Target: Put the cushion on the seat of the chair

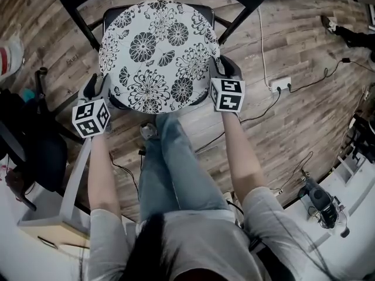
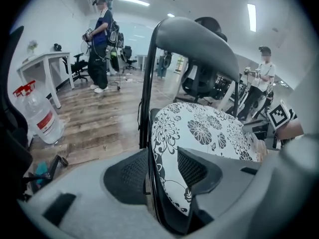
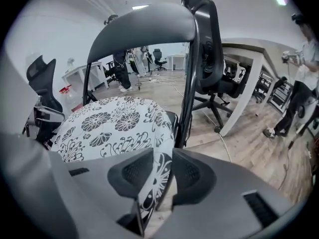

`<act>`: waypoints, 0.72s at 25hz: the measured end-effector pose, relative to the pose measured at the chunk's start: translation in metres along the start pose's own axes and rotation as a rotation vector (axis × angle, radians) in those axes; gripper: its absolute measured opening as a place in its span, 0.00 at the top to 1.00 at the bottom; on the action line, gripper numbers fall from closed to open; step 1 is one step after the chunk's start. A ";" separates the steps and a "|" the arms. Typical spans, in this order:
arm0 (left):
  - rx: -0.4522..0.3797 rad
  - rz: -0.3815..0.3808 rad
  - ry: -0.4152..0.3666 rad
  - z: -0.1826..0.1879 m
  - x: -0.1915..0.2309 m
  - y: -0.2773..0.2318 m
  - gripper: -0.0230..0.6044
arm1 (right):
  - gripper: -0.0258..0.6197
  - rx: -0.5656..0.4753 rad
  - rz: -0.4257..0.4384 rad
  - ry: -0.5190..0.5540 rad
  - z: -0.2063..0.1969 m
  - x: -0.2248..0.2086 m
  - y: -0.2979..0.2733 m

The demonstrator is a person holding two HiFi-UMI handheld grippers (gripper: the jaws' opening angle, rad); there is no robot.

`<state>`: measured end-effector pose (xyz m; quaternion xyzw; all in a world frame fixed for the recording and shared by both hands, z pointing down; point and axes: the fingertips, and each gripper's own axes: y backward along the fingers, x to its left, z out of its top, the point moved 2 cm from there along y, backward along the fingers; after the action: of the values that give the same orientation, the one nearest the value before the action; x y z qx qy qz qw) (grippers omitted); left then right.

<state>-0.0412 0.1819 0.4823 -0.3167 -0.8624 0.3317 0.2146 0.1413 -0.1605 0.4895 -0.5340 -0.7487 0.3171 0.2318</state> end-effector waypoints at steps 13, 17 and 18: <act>-0.128 -0.041 -0.126 0.030 -0.023 0.051 0.94 | 0.93 -0.140 0.044 -0.043 0.025 0.035 0.060; -0.176 -0.074 -0.157 0.041 -0.035 0.074 0.95 | 0.93 -0.174 0.062 -0.029 0.031 0.052 0.084; -0.188 -0.081 -0.156 0.044 -0.037 0.080 0.95 | 0.93 -0.187 0.064 -0.030 0.033 0.056 0.091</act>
<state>-0.0082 0.1833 0.3896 -0.2735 -0.9158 0.2643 0.1293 0.1602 -0.0944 0.4015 -0.5723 -0.7608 0.2612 0.1597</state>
